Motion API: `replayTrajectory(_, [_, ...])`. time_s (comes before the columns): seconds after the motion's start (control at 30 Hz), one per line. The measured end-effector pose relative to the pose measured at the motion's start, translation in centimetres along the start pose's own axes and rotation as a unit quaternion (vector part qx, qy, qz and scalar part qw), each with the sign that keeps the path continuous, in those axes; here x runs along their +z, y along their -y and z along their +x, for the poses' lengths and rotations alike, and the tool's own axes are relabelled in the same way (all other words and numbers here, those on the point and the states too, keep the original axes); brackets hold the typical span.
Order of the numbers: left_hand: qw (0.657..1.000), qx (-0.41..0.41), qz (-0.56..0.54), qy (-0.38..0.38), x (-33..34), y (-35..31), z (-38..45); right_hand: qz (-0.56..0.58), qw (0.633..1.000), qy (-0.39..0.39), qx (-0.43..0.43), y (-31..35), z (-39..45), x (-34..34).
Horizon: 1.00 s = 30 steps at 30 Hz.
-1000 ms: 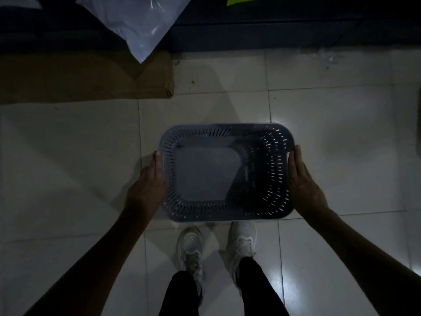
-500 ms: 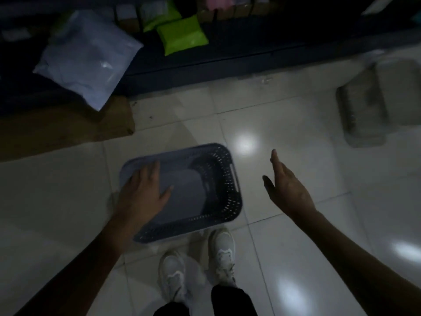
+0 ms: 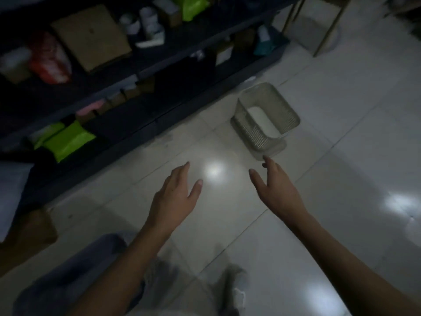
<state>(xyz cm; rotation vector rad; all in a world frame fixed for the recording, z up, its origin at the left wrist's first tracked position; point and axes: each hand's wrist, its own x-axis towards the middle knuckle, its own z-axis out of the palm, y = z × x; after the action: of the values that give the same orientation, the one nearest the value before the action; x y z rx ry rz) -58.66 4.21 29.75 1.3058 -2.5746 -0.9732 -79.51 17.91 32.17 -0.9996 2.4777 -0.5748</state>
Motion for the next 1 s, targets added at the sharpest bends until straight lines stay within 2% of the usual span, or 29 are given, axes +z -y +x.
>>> replayTrajectory(0.17, [0.999, -0.014, -0.032, 0.011, 3.0, -12.6, 8.6, 0.029, 0.999, -0.005, 0.027, -7.0, 6.8, -10.9])
replayTrajectory(0.33, [0.999, -0.002, -0.028, 0.029, 4.4, -19.5, 16.4, 0.045, 0.995, 0.0, 0.091, -11.4, 14.4, -18.2])
replayTrajectory(0.5, [0.999, -0.019, 0.008, 0.042, 6.5, -22.0, 27.4, 0.082, 0.985, 0.009, 0.154, -15.1, 23.6, -20.8])
replayTrajectory(0.7, [0.997, -0.054, 0.02, 0.047, 10.2, -23.3, 39.4, 0.146, 0.953, 0.043, 0.263, -19.4, 35.0, -21.1])
replayTrajectory(0.87, [0.989, -0.122, 0.03, 0.074, 12.6, -23.9, 46.4, 0.121, 0.951, 0.078, 0.272, -22.6, 42.4, -21.0])
replayTrajectory(1.0, [0.985, -0.14, 0.063, 0.083, 15.1, -23.0, 50.5, 0.13, 0.944, 0.107, 0.284, -25.2, 48.1, -19.5])
